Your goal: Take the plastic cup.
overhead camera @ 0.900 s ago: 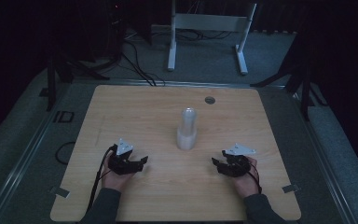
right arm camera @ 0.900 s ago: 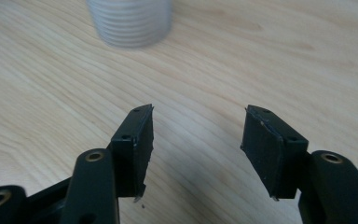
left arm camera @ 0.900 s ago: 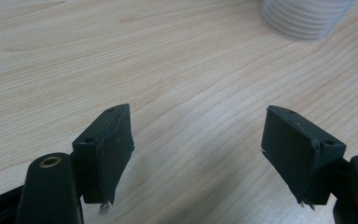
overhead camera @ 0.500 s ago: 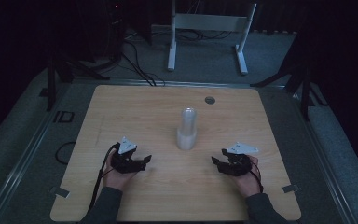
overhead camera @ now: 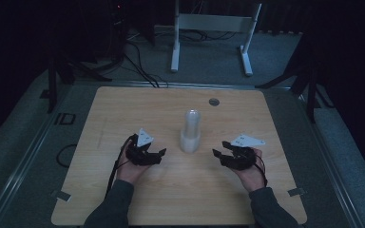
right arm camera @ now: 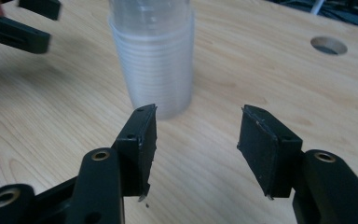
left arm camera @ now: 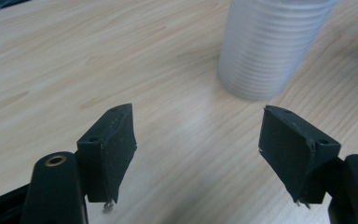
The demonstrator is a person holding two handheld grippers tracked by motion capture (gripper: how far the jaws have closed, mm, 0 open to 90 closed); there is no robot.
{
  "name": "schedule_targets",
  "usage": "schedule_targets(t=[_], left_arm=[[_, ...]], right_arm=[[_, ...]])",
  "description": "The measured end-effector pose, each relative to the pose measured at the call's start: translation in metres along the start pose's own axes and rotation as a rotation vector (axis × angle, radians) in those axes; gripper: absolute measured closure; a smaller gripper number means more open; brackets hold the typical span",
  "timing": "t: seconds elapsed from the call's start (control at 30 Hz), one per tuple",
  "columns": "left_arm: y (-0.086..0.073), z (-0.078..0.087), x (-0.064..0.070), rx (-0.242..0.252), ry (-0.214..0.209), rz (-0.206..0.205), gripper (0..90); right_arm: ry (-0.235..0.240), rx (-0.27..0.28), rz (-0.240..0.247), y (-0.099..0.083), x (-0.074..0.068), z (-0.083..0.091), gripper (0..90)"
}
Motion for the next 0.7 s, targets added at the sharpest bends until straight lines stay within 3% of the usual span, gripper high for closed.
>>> schedule_targets(t=[0.33,0.63,0.7], left_arm=[[0.017,-0.02,0.011,0.019,-0.07,-0.019,27.1],[0.03,-0.034,0.02,0.037,-0.087,-0.023,21.2],[0.033,-0.036,0.021,0.038,-0.07,-0.026,18.0]], right_arm=[[0.008,0.025,0.029,0.028,-0.003,-0.003,43.4],[0.006,0.02,0.036,0.044,0.002,-0.006,40.6],[0.016,0.022,0.043,0.048,0.002,-0.007,39.9]])
Point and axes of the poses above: each handheld gripper's, and its own axes: z roughly backward along the jaws, y roughly out of its top, x roughly to its right, the point moved 6 cm from there along -z, roughly forward along the jaws, and after that the axes turned 3 degrees about -y, right-handed, at the moved point
